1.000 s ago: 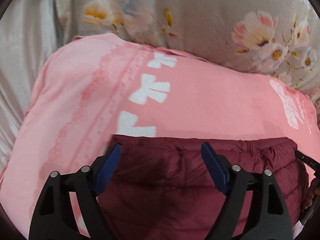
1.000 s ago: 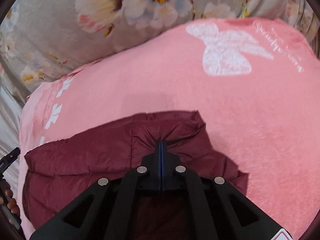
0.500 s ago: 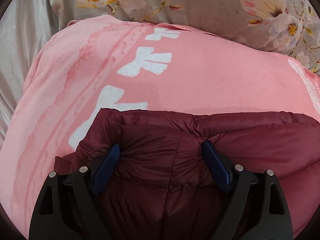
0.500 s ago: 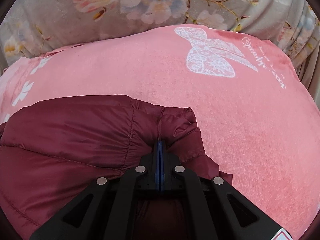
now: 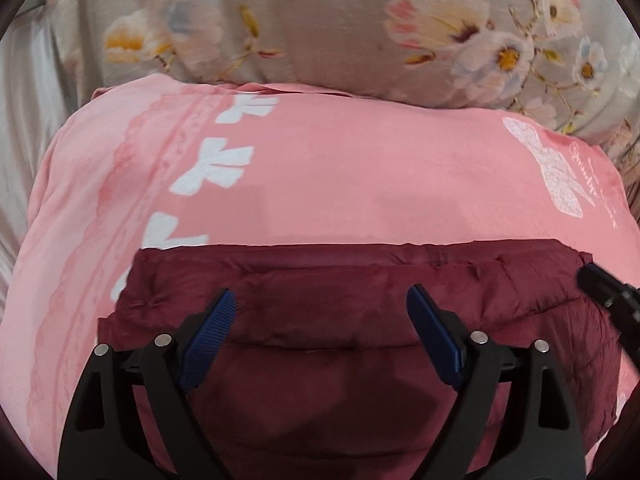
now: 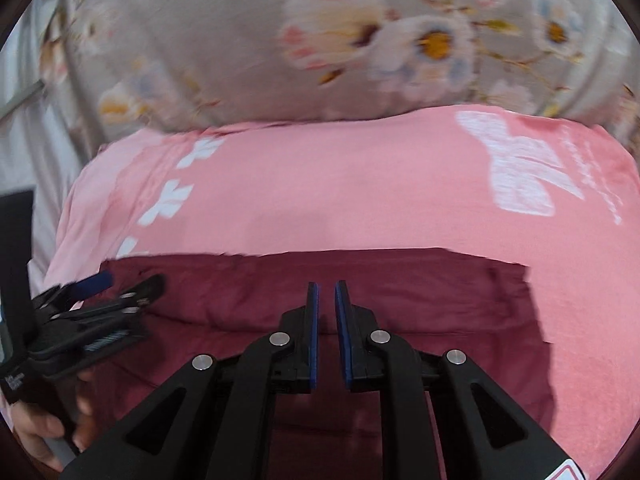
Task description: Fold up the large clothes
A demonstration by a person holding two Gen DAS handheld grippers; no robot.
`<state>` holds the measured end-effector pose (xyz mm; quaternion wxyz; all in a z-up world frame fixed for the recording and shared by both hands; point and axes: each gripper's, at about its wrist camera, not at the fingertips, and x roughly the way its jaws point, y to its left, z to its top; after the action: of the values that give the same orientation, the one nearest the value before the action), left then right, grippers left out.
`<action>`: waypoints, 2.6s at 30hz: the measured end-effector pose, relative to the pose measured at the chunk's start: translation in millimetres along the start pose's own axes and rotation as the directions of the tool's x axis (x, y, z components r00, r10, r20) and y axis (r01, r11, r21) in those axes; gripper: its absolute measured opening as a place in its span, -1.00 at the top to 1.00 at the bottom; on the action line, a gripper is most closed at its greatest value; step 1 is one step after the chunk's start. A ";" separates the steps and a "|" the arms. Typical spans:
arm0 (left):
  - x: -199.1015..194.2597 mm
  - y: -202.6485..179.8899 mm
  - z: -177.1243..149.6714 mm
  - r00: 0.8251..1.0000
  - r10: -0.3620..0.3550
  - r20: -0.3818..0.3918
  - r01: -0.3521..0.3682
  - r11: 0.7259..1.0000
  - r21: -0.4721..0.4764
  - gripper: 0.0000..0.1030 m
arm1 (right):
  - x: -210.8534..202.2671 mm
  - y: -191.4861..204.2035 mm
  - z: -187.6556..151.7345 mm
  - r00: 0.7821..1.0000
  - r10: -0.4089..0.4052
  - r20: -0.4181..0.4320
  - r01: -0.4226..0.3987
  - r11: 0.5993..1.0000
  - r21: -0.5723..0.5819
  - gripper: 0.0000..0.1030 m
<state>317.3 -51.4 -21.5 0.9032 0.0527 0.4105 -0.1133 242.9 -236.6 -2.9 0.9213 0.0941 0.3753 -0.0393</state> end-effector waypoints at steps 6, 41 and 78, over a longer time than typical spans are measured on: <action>39.9 -14.8 -9.0 0.998 0.004 -0.069 -0.006 1.000 -0.019 -0.70 | 52.1 16.3 -12.0 0.996 -0.017 -0.090 0.014 0.999 -0.034 0.78; 57.6 -30.3 -22.5 0.991 0.132 -0.021 -0.132 0.991 0.017 -0.91 | 80.4 16.1 -37.6 0.997 -0.056 -0.046 0.054 0.998 -0.041 0.80; -69.8 154.8 -153.3 0.987 -0.140 -0.078 0.066 0.797 -0.600 -0.41 | -16.6 77.6 -142.6 0.990 0.104 -0.097 -0.109 0.992 -0.057 0.44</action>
<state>199.4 138.8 -69.4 0.8406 -0.2492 0.4803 -0.0246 144.5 -131.7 -80.1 0.9060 0.0869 0.4134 0.0262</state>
